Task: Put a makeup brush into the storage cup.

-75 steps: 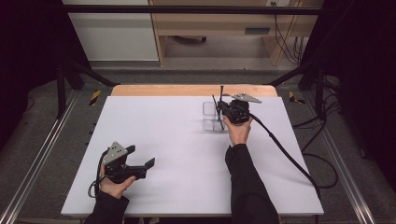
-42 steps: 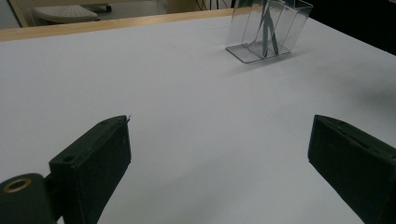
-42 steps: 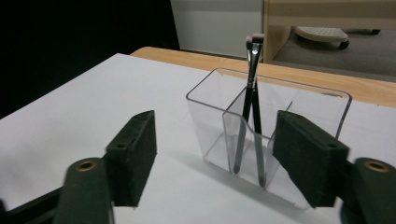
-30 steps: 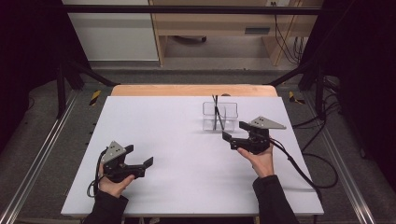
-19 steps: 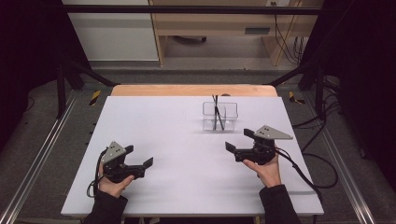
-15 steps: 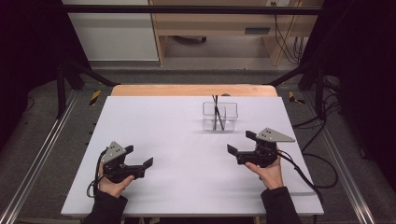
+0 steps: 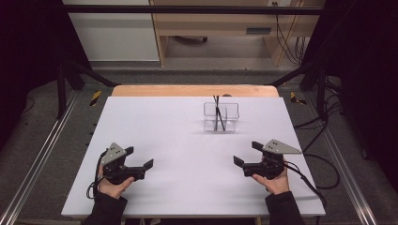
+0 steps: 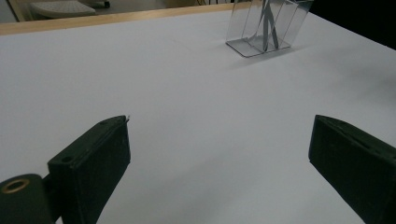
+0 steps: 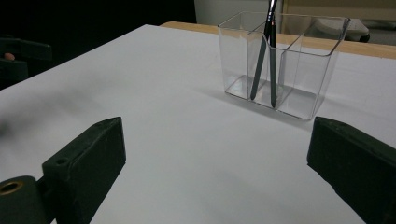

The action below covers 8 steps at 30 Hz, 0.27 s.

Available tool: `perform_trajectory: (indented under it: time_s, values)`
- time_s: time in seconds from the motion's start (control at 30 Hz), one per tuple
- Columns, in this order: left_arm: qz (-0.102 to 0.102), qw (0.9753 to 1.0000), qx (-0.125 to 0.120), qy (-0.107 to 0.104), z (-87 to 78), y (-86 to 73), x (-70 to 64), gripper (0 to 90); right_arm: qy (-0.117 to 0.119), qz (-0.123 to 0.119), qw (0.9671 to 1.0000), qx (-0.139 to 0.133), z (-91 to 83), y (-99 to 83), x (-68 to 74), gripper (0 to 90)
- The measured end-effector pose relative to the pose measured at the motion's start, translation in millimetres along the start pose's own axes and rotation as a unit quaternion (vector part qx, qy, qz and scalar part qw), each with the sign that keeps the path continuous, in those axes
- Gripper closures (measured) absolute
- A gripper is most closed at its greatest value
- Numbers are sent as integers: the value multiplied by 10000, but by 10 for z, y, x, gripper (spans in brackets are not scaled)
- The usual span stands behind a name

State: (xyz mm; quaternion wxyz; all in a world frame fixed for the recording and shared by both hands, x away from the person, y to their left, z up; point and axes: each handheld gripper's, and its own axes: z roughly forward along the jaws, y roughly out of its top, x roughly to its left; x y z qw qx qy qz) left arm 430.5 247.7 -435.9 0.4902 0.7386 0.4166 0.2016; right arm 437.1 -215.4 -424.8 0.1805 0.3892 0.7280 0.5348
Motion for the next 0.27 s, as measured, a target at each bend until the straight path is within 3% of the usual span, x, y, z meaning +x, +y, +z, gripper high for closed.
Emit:
perform_trajectory:
  time_s: [0.27]
  values:
    - [17,10000,31,-18,-5,-27,0,49,-63,46,10000,10,-59,-100,-19,49]
